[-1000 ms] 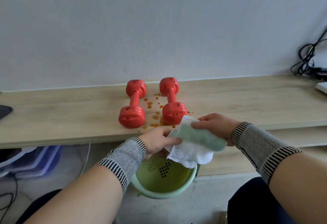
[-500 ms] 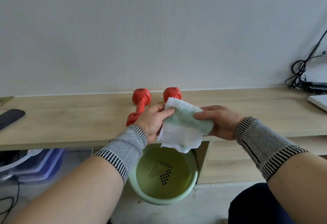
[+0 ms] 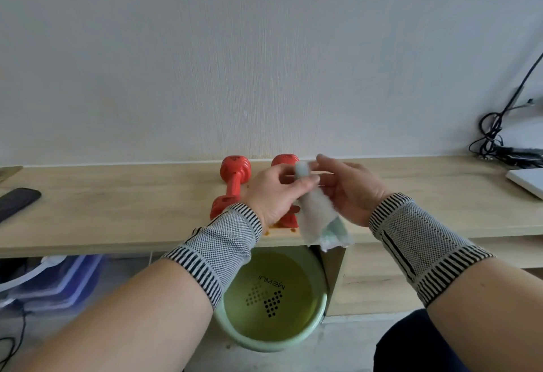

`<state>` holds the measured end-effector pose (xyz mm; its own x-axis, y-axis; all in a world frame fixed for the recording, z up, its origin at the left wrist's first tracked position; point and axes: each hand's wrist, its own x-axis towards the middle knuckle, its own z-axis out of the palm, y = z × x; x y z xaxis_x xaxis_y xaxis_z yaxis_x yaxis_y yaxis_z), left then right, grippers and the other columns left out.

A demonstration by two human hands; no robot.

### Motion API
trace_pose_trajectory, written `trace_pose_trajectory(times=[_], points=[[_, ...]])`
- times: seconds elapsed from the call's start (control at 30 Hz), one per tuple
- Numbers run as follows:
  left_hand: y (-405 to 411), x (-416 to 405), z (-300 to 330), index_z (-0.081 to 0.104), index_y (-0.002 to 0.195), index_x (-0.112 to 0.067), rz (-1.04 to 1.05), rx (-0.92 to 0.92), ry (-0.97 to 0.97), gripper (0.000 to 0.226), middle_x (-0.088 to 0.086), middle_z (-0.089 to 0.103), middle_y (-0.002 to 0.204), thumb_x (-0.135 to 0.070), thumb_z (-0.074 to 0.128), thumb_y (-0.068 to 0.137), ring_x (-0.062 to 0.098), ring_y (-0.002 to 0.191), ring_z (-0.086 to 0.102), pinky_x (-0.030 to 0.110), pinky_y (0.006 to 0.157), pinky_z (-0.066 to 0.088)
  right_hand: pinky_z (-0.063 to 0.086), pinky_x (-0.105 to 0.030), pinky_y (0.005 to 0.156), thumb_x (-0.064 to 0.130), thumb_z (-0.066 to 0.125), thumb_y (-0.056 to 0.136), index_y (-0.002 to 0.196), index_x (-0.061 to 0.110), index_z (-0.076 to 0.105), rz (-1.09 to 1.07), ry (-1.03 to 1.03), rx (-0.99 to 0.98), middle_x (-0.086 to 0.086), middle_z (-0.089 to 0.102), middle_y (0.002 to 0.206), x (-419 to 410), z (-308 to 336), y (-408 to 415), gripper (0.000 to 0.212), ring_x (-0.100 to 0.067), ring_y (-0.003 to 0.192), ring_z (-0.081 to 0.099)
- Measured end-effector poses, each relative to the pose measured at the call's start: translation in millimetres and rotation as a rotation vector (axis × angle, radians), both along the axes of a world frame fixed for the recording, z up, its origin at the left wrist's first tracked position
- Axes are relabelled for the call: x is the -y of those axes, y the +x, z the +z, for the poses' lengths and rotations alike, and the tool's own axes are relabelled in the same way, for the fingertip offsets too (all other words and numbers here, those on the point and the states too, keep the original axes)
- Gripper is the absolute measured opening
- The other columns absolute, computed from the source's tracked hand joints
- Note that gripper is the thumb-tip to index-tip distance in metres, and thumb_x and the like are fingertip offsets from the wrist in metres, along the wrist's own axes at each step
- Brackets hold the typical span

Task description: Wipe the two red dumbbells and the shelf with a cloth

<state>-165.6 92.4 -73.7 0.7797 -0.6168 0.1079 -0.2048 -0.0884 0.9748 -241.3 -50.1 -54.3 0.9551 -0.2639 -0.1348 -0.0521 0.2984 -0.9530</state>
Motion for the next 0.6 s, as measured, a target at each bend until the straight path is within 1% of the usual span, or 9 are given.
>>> trace_pose_trajectory(times=[0.1,0.17,0.2,0.27,0.3,0.37,0.43,0.53,0.6], points=[[5,6,-1,0.072,0.090,-0.009,0.077,-0.172,-0.045,0.029,0.009,0.075,0.082,-0.037,0.073,0.084,0.025,0.081,0.073,0.047,0.080,0.059,0.050,-0.028,0.065,0.023,0.058,0.086,0.091,0.011,0.067,0.004,0.039,0.023,-0.009,0.070,0.085,-3,2,0,0.016,-0.019,0.068,0.064],[12,3,-1,0.069,0.077,-0.005,0.132,-0.329,-0.052,0.031,0.011,0.070,0.068,-0.034,0.067,0.089,0.027,0.067,0.069,0.049,0.072,0.059,0.049,-0.029,0.066,0.018,0.062,0.084,0.089,0.011,0.065,-0.038,-0.057,0.042,-0.011,0.068,0.092,-6,-1,-2,0.009,-0.020,0.073,0.062],[17,2,-2,0.069,0.074,-0.005,0.153,-0.398,-0.061,0.032,0.014,0.067,0.069,-0.035,0.067,0.088,0.030,0.070,0.068,0.054,0.076,0.058,0.049,-0.030,0.066,0.019,0.065,0.084,0.088,0.010,0.062,-0.070,-0.174,0.039,-0.010,0.065,0.090,-7,-3,-2,0.010,-0.020,0.074,0.060],[22,0,0,0.071,0.082,-0.008,0.215,-0.474,-0.093,0.031,0.018,0.069,0.083,-0.039,0.069,0.083,0.038,0.084,0.070,0.057,0.085,0.055,0.046,-0.031,0.065,0.031,0.073,0.078,0.083,0.013,0.056,-0.116,-0.527,0.022,-0.005,0.057,0.082,-12,-9,-2,0.025,-0.017,0.073,0.054],[22,1,2,0.070,0.087,-0.010,0.245,-0.485,-0.115,0.031,0.019,0.072,0.087,-0.040,0.069,0.083,0.037,0.086,0.071,0.054,0.084,0.056,0.046,-0.030,0.064,0.037,0.077,0.073,0.081,0.016,0.053,-0.119,-0.695,0.014,-0.002,0.054,0.080,-15,-13,-1,0.033,-0.015,0.071,0.051],[27,4,3,0.066,0.083,-0.009,0.264,-0.459,-0.135,0.030,0.012,0.070,0.071,-0.039,0.068,0.087,0.029,0.073,0.070,0.043,0.075,0.058,0.047,-0.029,0.063,0.044,0.080,0.067,0.082,0.020,0.050,-0.121,-0.902,-0.021,0.003,0.054,0.081,-24,-17,2,0.041,-0.013,0.070,0.052],[26,4,7,0.063,0.077,-0.010,0.208,-0.419,-0.107,0.025,0.005,0.066,0.061,-0.030,0.066,0.091,0.024,0.063,0.066,0.036,0.067,0.056,0.054,-0.033,0.065,0.039,0.077,0.069,0.086,0.021,0.053,-0.121,-0.999,-0.043,0.006,0.058,0.086,-29,-21,6,0.034,-0.014,0.074,0.060],[24,0,9,0.065,0.081,-0.009,0.137,-0.294,0.000,0.014,0.015,0.068,0.085,-0.015,0.063,0.093,0.032,0.088,0.068,0.047,0.087,0.055,0.053,-0.029,0.062,0.019,0.063,0.080,0.081,0.016,0.064,-0.144,-0.993,-0.067,0.003,0.062,0.075,-29,-19,8,0.004,-0.016,0.067,0.060],[27,-6,9,0.065,0.082,-0.010,0.101,-0.239,0.047,0.013,0.016,0.069,0.089,-0.014,0.061,0.094,0.033,0.094,0.067,0.045,0.092,0.053,0.046,-0.026,0.061,0.014,0.058,0.081,0.074,0.013,0.068,-0.186,-0.912,-0.102,-0.003,0.063,0.071,-24,-18,7,0.012,-0.015,0.065,0.054]])
